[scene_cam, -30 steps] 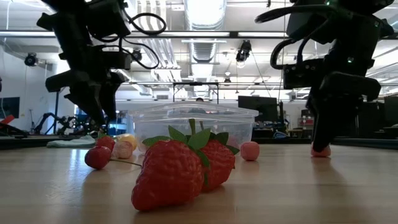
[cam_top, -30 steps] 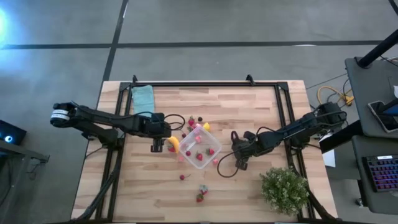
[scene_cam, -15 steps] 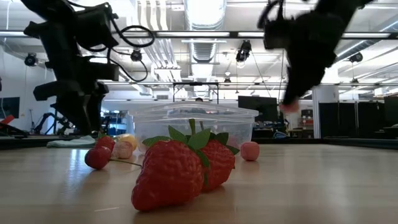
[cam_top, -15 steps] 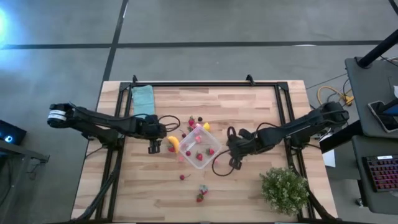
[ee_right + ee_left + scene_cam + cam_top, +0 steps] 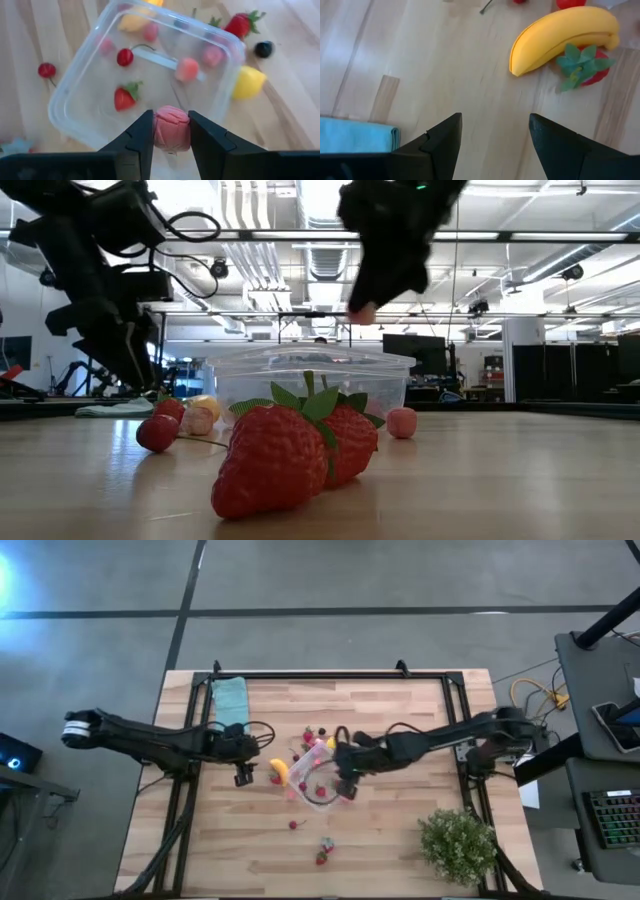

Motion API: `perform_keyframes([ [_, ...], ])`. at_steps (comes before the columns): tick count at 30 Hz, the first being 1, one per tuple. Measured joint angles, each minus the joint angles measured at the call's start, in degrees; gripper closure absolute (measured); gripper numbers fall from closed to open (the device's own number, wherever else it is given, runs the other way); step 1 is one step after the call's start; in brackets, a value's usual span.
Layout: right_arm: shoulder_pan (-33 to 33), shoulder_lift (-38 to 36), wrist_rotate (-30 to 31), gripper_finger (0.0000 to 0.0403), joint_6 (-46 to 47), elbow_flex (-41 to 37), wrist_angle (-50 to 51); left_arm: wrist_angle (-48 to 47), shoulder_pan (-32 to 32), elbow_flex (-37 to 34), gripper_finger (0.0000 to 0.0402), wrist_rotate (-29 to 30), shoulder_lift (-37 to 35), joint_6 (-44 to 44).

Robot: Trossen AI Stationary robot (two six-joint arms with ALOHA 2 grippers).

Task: Pick and placing Produce into tupperware
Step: Put the pink peach into the transparent container, then put the red strawberry into the transparent container

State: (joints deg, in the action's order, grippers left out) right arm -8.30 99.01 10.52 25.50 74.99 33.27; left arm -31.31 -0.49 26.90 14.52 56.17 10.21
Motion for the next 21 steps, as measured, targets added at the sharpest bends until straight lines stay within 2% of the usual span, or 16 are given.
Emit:
perform_keyframes([
  [7,-0.26,8.24,1.38,0.0285,2.2,10.65,6.89,4.48,0.0,-1.21,0.0185,0.35,-1.66,0.14],
  [11,-0.45,9.97,1.8,0.0249,6.82,13.88,10.29,7.01,0.0,-1.23,0.0185,0.38,-1.95,-0.04],
  [17,-1.92,9.78,7.23,0.0183,14.96,15.18,11.68,7.15,0.0,-1.58,0.0185,0.33,-2.0,-0.5],
  [21,-2.53,8.95,9.99,0.0154,18.12,17.09,14.78,6.87,-0.07,-2.08,0.0185,-0.97,-2.0,-0.54],
])
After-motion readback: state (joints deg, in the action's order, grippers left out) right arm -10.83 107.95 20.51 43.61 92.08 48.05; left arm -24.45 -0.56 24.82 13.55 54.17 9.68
